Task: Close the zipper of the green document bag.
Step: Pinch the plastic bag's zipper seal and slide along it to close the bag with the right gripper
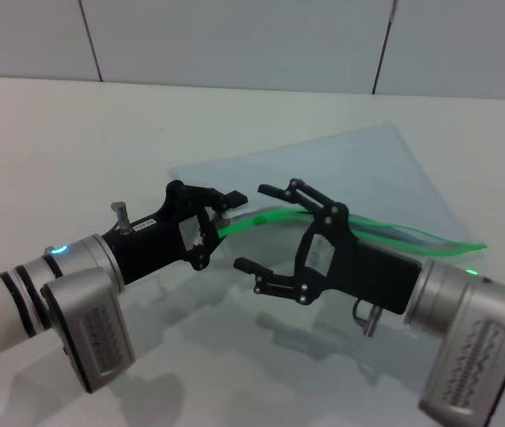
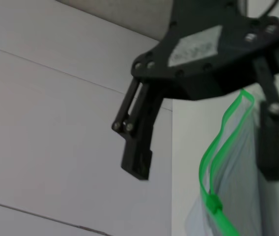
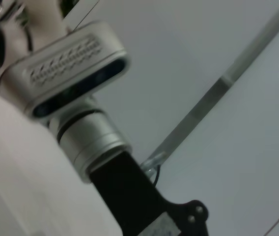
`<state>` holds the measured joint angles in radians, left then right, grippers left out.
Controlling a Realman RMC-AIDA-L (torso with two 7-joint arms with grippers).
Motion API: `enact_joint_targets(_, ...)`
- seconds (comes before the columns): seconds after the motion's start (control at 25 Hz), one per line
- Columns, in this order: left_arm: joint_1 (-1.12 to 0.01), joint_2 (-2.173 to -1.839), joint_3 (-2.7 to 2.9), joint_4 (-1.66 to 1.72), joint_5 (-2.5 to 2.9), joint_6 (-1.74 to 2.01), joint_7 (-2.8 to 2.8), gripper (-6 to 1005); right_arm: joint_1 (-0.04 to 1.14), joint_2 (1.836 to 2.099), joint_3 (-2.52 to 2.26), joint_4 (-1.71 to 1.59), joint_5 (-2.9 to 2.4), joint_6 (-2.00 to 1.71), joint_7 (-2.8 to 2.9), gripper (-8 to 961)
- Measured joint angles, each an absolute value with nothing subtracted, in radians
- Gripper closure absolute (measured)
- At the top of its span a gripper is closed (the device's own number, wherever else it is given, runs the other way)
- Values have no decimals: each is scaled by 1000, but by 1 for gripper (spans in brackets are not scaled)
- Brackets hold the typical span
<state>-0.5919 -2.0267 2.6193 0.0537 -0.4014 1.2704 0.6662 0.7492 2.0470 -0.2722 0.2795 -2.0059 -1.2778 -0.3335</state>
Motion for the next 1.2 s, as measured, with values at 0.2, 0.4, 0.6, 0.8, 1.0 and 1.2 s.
enact_joint_targets(0.2, -594, -2028, 2623, 54, -398, 1272, 658, 924, 755, 2048, -247, 304, -2007, -1242, -426, 56)
enact_joint_targets(0.4, -596, -2029, 2625, 56, -389, 1273, 652, 918, 758, 2048, -223, 305, -2008, -1215, -445, 58)
enact_joint_targets(0.6, -595, -2028, 2625, 59, -374, 1273, 652, 913, 767, 2048, -215, 307, -2008, -1180, -454, 59)
enact_joint_targets(0.8, -595, -2028, 2625, 61, -372, 1273, 652, 907, 766, 2048, -215, 315, -2009, -1175, -500, 117)
enact_joint_targets(1.0, -590, -2027, 2625, 57, -371, 1273, 647, 902, 758, 2048, -216, 332, -2010, -1174, -568, 211)
enact_joint_targets(1.2, -590, -2026, 2625, 57, -371, 1273, 642, 896, 757, 2048, -216, 333, -2010, -1156, -573, 468)
